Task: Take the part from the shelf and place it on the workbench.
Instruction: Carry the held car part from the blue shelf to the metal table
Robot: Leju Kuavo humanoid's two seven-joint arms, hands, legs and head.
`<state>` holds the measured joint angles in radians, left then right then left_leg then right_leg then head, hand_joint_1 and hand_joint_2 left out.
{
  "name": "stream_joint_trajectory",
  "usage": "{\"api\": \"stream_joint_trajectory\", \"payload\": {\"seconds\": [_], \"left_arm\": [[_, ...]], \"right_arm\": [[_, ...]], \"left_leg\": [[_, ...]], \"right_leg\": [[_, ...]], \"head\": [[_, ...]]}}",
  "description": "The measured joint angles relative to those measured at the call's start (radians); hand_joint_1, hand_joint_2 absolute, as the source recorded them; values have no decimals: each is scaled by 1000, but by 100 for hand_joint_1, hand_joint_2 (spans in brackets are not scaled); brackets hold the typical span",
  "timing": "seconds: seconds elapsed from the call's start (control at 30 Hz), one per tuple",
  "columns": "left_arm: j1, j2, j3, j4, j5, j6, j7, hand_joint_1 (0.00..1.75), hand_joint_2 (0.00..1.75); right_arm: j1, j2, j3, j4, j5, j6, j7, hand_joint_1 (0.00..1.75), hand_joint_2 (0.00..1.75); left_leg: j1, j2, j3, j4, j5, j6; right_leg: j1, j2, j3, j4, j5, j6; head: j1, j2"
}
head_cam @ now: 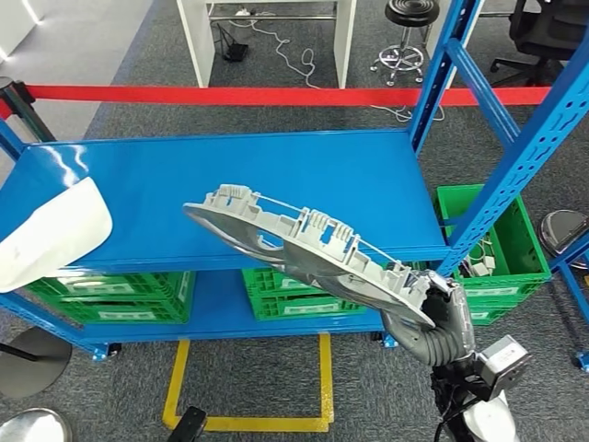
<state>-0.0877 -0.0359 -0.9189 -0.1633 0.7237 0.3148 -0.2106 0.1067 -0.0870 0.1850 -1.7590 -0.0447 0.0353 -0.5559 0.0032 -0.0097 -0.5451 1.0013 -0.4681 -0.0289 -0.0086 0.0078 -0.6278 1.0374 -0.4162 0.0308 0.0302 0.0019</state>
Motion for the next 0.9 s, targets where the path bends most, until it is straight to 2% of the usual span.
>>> {"api": "stream_joint_trajectory", "payload": {"seconds": [0.07, 0.1, 0.13, 0.17, 0.23, 0.27, 0.3, 0.33, 0.43, 0.47, 0.5, 0.57, 0.6, 0.63, 0.67, 0.73, 0.77, 0.8, 0.83, 0.87, 0.9], "left_arm": [[3, 1, 0, 0, 0, 0, 0, 0, 175], [5, 2, 0, 0, 0, 0, 0, 0, 175], [5, 3, 0, 0, 0, 0, 0, 0, 175], [5, 4, -1, 0, 0, -1, 0, 0, 175], [5, 4, -1, 0, 0, -1, 0, 0, 175], [7, 5, -1, 0, 1, 0, 0, 0, 175], [8, 5, -1, 0, 2, 2, 0, 0, 175], [9, 6, -1, 0, 3, 5, 0, 0, 175], [11, 6, -1, 0, 8, -1, 3, 0, 175], [12, 7, -1, 0, 8, -7, 4, 0, 175], [12, 7, -1, 0, 8, -13, 5, 0, 175], [13, 8, -2, 1, 8, -17, 6, 0, 175], [14, 9, -2, 1, 7, -18, 7, 0, 175], [14, 9, -2, 1, 7, -19, 8, 0, 175], [14, 10, -3, 1, 7, -19, 8, 0, 175], [14, 10, -4, 1, 6, -19, 7, 0, 175], [14, 10, -7, 1, 4, -19, 6, 0, 175], [14, 10, -10, 1, 3, -19, 5, 0, 175], [14, 9, -14, 1, 2, -19, 4, 0, 175], [13, 9, -18, 1, 1, -18, 4, 0, 175], [12, 9, -20, 1, 0, -18, 5, 0, 175]], "right_arm": [[0, 0, -1, 0, 0, -1, 0, 175, 175], [1, 0, -2, 0, 1, -2, 0, 175, 175], [1, 0, -2, 0, 2, -3, 0, 175, 175], [0, 0, -4, 0, 4, -5, 0, 175, 175], [0, 0, -5, 2, 10, -10, -1, 175, 175], [1, 0, -5, 3, 14, -13, -1, 175, 175], [2, 0, -5, 4, 17, -17, -1, 175, 175], [4, 0, -6, 5, 19, -20, -2, 175, 175], [5, 0, -11, 5, 17, -29, -4, 175, 175], [5, 1, -14, 5, 10, -32, -7, 175, 175], [6, 3, -19, 5, 2, -35, -12, 175, 175], [9, 8, -28, 5, -18, -38, -22, 175, 175], [10, 12, -33, 5, -26, -38, -25, 175, 175], [11, 16, -37, 5, -34, -38, -26, 175, 175], [12, 21, -41, 5, -42, -38, -27, 175, 175], [17, 28, -49, 5, -57, -33, -31, 175, 175], [20, 30, -54, 5, -63, -28, -34, 175, 175], [22, 32, -59, 5, -68, -22, -37, 175, 175], [25, 34, -64, 5, -70, -15, -39, 175, 175], [27, 36, -69, 5, -72, -8, -42, 175, 175], [29, 38, -71, 4, -72, -2, -44, 175, 175]], "left_leg": [[-2, 0, -6, -5, 11, 16], [-1, 1, -9, -7, 17, 25], [0, 2, -13, -9, 23, 33], [1, 3, -18, -11, 28, 40], [-1, 4, -29, -10, 37, 46], [-2, 5, -35, -9, 42, 47], [-4, 5, -41, -9, 46, 47], [-4, 5, -47, -8, 51, 46], [-6, 4, -56, -7, 62, 37], [-7, 4, -59, -6, 66, 32], [-8, 4, -62, -5, 71, 26], [-6, 4, -68, -6, 81, 14], [-5, 4, -71, -3, 77, 7], [-4, 4, -79, 12, 60, 1], [-3, 4, -94, 48, 30, -4], [-1, 4, -142, 174, -54, -13], [0, 4, -162, 235, -86, -16], [1, 4, -168, 269, -100, -18], [1, 4, -154, 265, -94, -18], [2, 4, -120, 221, -73, -17], [2, 4, -72, 152, -47, -15]], "right_leg": [[-2, 0, -3, -6, 10, 13], [-4, -1, -9, -1, 3, 18], [-5, -1, -19, 20, -16, 22], [-5, -1, -37, 63, -49, 25], [-4, -2, -83, 195, -127, 30], [-4, -2, -97, 249, -152, 30], [-3, -2, -97, 270, -159, 30], [-3, -2, -75, 250, -148, 29], [-1, -2, 57, 46, -87, 19], [0, -1, 83, 1, -79, 15], [2, 0, 92, -17, -78, 10], [5, 1, 86, -16, -68, -2], [4, 1, 82, -17, -62, -9], [2, 0, 77, -19, -56, -16], [-1, -2, 71, -21, -48, -23], [-2, -3, 53, -20, -35, -29], [-2, -4, 43, -20, -29, -29], [-2, -4, 34, -20, -23, -28], [-2, -4, 26, -19, -17, -27], [-2, -3, 20, -19, -11, -24], [-2, -2, 15, -19, -6, -20]], "head": [[0, 0], [0, 0], [2, 0], [4, 0], [6, 0], [6, 0], [6, 0], [6, 0], [6, 0], [6, 0], [5, 0], [5, 0], [5, 0], [3, 0], [1, 0], [-2, 0], [-2, 0], [-2, 0], [-2, 0], [-2, 0], [-2, 0]]}}
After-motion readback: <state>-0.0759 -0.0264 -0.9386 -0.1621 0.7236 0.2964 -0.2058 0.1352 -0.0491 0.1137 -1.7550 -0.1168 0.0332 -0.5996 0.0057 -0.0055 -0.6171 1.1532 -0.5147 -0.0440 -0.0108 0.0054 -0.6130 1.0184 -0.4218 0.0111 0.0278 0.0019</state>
